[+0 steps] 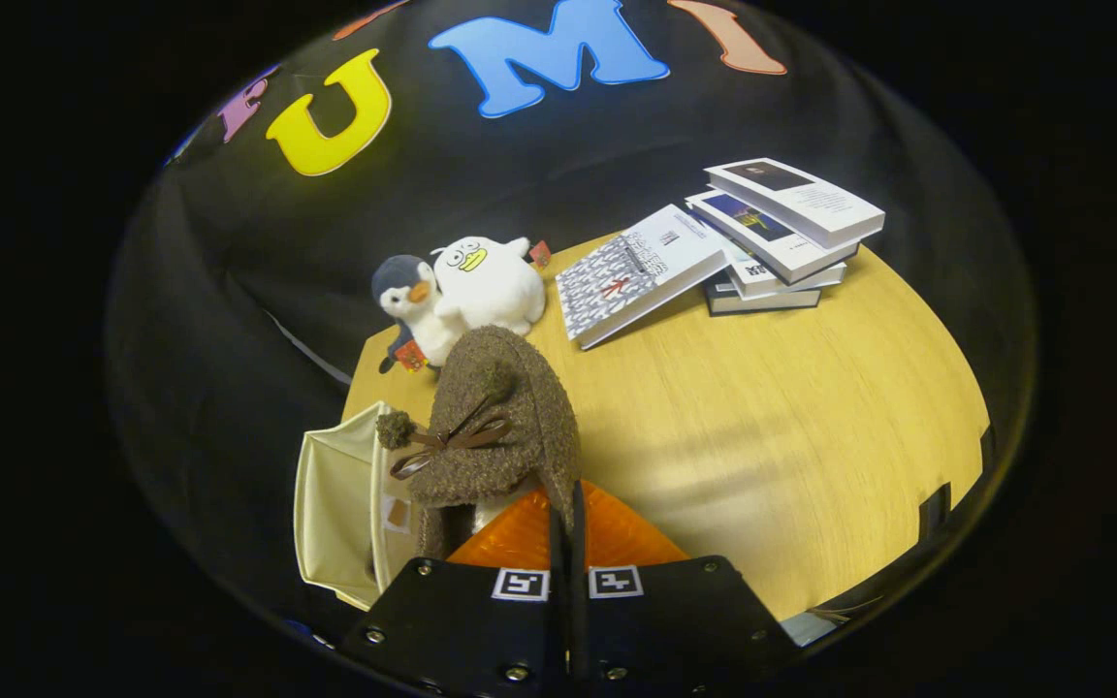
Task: Open the storage box then place both shoes into the box .Put the left shoe in first, then the right shoe, with the right side of both shoes facing outward in a uniform manner.
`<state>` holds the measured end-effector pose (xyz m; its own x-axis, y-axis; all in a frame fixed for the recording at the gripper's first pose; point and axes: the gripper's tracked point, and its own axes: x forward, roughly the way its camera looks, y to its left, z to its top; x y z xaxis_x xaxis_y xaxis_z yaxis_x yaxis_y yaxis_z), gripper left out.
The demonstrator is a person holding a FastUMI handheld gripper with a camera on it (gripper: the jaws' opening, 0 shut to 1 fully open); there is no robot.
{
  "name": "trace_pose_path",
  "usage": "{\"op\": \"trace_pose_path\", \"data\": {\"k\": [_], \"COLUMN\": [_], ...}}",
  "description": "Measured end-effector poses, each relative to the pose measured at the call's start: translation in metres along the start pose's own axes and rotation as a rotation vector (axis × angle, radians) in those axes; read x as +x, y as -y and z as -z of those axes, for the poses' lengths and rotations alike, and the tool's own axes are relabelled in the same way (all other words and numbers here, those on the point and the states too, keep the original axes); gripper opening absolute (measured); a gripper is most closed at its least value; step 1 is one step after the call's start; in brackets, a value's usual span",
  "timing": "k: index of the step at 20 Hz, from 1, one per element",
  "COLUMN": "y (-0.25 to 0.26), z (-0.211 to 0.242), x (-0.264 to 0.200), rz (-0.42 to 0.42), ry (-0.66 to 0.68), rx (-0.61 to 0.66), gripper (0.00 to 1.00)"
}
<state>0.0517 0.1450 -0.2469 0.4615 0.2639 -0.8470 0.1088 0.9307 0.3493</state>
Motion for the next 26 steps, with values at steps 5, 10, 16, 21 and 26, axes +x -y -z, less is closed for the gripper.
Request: {"op": "trace_pose_path", "data": {"k": [5,10,16,21,26], "y": [-0.061,-0.115,-0.157,-0.166,-0.175], "z": [0.004,0.017,0.039,0.060,0.061], "x": [0.004,0.012,0.026,0.039,0.042], "rz": [-0.065,-0.124,-0.156,-0.142,-0.177], "ry": [0.000,-0.017,-0.039,-0.062,-0.026], "rx": [-0.024,-0.023,-0.020,-0.010,0.016], "gripper": [0.01,0.01,0.01,0.01,0.21]}}
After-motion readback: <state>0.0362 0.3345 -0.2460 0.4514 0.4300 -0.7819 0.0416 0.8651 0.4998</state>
